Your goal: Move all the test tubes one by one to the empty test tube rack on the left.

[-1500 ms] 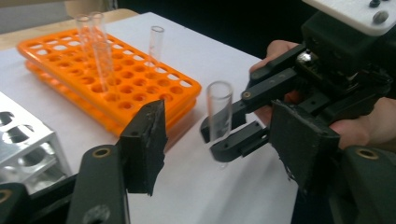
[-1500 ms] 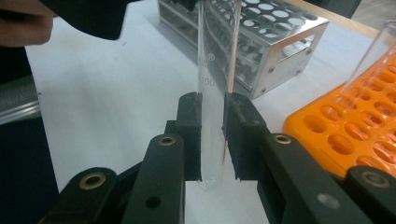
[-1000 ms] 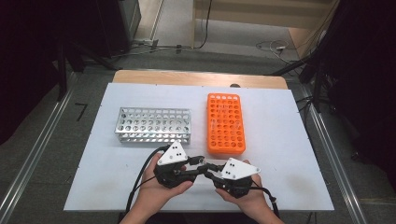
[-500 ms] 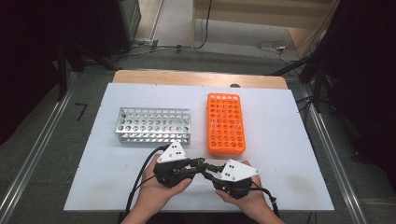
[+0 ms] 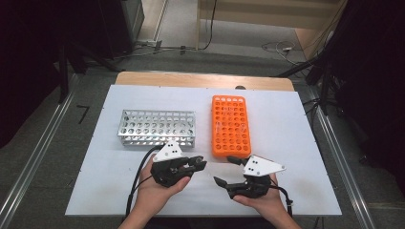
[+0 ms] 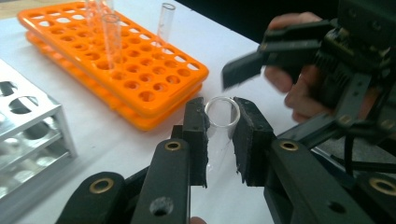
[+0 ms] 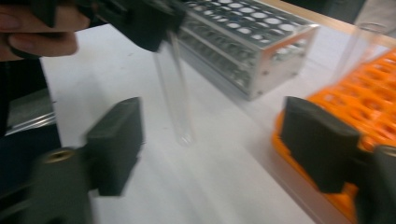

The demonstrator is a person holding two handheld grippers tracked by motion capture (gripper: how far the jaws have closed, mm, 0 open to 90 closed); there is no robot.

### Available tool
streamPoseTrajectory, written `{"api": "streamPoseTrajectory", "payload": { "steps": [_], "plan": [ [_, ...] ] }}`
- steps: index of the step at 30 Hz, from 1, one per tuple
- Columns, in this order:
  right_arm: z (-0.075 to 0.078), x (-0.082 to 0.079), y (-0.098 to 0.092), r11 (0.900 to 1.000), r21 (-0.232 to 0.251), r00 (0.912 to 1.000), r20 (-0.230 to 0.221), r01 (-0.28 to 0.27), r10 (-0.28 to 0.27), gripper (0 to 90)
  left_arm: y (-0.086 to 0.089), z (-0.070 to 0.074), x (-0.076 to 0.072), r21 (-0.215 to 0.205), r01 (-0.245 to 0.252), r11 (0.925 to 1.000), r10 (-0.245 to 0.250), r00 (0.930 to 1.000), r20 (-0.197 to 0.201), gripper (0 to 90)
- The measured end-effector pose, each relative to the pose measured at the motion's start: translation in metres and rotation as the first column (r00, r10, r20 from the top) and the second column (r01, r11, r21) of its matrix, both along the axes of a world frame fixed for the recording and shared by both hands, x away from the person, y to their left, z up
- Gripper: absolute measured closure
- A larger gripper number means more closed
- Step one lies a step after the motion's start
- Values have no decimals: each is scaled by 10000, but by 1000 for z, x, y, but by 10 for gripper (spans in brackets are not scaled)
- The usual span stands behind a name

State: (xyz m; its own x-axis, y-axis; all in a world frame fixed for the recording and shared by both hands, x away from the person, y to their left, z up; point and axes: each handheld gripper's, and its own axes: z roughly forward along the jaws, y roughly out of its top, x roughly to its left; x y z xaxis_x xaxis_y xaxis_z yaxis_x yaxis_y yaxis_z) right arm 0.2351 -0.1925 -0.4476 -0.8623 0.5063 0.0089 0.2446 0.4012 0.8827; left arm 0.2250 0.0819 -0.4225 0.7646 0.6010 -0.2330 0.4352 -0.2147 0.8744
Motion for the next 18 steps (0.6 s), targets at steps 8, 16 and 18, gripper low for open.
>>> {"api": "streamPoseTrajectory", "payload": {
  "steps": [8, 16, 18],
  "plan": [
    [4, 9, -48, 9957, 442, 9963, -285, 818, -806, 0, 12, 9, 8, -18, -323, 9995, 324, 9993, 200, 758],
    [-2, 8, -86, 9875, 465, 9881, -398, 1504, -1486, 0, 22, 20, 24, 28, -690, 9976, 688, 9969, 378, 758],
    [-2, 6, -95, 9842, 491, 9849, -411, 1698, -1679, 0, 25, 21, 29, 22, -773, 9970, 772, 9963, 375, 758]
  ]
}}
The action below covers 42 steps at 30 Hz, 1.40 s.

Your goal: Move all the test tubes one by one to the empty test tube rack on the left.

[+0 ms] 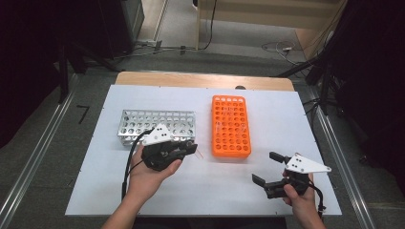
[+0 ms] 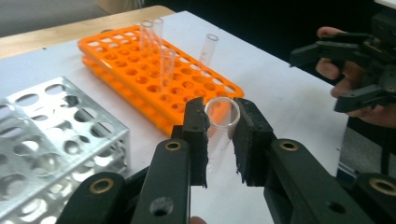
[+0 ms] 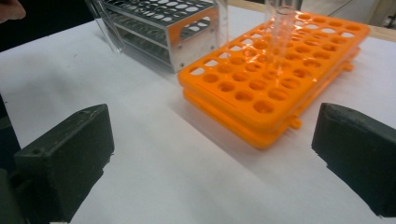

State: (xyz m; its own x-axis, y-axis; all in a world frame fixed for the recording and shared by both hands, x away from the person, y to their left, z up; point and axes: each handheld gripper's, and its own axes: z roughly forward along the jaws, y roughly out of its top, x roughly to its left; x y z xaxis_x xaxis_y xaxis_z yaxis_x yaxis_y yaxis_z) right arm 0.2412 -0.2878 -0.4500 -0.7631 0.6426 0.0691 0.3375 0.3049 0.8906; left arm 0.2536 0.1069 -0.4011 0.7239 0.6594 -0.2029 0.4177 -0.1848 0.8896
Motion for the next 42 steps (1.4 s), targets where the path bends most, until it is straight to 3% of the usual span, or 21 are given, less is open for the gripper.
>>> {"api": "streamPoseTrajectory", "payload": {
  "steps": [14, 37, 42],
  "plan": [
    [-7, -3, -35, 9979, -19, 9978, -180, 644, -644, 0, 14, 14, 31, 223, -667, 9975, 662, 9975, 240, 759],
    [-9, -1, -38, 9977, 84, 9976, -211, 666, -664, 0, 17, 29, 92, 511, -1537, 9868, 1517, 9875, 427, 758],
    [-9, 0, -39, 9978, 100, 9976, -199, 662, -660, 0, 15, 30, 105, 786, -1741, 9816, 1711, 9843, 432, 758]
  ]
}}
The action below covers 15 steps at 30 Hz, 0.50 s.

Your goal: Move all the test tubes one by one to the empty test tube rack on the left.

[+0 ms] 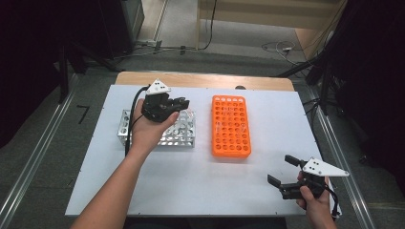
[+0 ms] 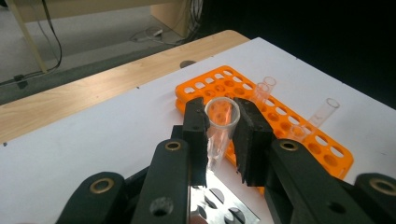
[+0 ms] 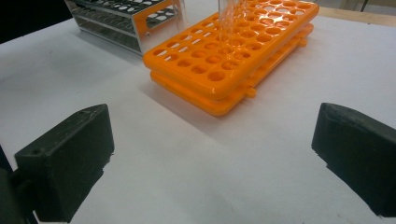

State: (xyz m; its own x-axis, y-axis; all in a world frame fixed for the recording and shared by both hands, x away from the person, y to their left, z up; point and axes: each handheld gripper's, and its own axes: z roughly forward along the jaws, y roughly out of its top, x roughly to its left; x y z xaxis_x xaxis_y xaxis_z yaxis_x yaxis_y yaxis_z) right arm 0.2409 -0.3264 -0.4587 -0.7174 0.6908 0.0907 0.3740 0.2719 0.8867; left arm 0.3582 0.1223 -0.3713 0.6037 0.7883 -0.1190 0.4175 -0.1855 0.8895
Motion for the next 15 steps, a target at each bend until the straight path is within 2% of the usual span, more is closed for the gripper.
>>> {"api": "streamPoseTrajectory", "payload": {
  "steps": [7, 12, 15],
  "plan": [
    [0, 0, -1, 10000, 51, 10000, -3, 35, -35, 0, -6, -4, 17, 561, -183, 9983, 190, 9997, -122, 759],
    [0, 0, -2, 10000, 69, 10000, 5, 55, -55, 0, -8, -8, 25, 774, -310, 9965, 331, 9991, -267, 758],
    [0, 1, -3, 9999, 68, 10000, -11, 94, -94, 0, -10, -12, 27, 1125, -272, 9933, 318, 9987, -394, 759]
  ]
}}
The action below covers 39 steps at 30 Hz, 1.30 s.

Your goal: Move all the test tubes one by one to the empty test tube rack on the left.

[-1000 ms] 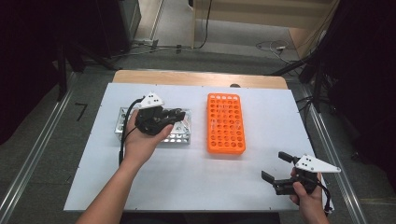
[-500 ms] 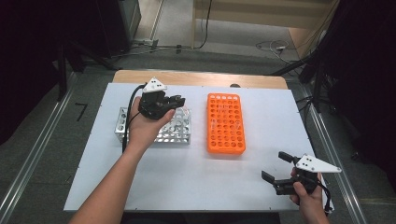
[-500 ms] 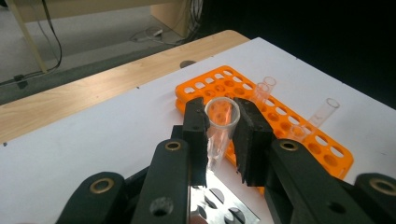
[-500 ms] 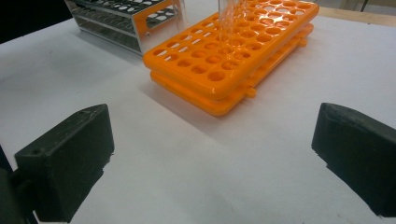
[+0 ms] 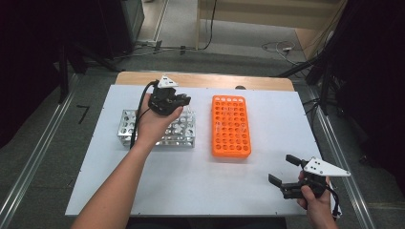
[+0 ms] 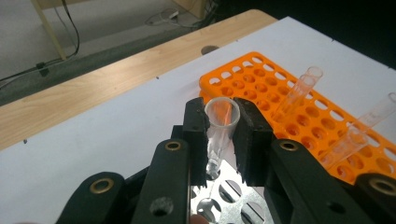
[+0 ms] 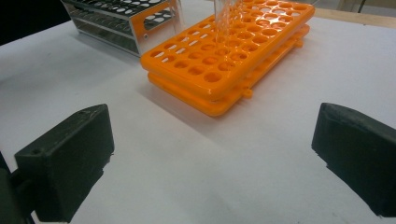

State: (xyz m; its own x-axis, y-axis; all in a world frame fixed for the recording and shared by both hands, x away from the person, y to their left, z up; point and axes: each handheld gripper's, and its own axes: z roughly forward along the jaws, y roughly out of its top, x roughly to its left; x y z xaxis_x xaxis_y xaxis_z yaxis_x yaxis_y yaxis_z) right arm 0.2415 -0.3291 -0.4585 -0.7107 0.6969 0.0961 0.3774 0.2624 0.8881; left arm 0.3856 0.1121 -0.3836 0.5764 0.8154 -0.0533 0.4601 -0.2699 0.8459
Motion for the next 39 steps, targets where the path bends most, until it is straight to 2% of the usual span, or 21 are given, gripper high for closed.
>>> {"api": "streamPoseTrajectory", "payload": {
  "steps": [11, 22, 31, 35, 39],
  "plan": [
    [0, 0, -1, 10000, 27, 10000, 20, -13, 13, 0, -11, -15, 11, 656, 147, 9977, -112, 9985, -536, 759],
    [-1, 1, 0, 10000, 19, 10000, -5, -35, 35, 0, -18, -30, 21, 1187, 317, 9924, -163, 9916, -1285, 758],
    [-1, 1, 0, 10000, -6, 10000, -1, -48, 48, 0, -21, -34, 23, 1075, 170, 9941, -12, 9894, -1455, 748],
    [-1, 1, 0, 10000, -13, 10000, -18, -48, 48, 0, -20, -33, 23, 804, -92, 9967, 205, 9897, -1417, 642],
    [-1, 1, 0, 10000, 2, 10000, 0, -57, 57, 0, -17, -30, 21, 391, -92, 9992, 143, 9912, -1317, 503]
  ]
}}
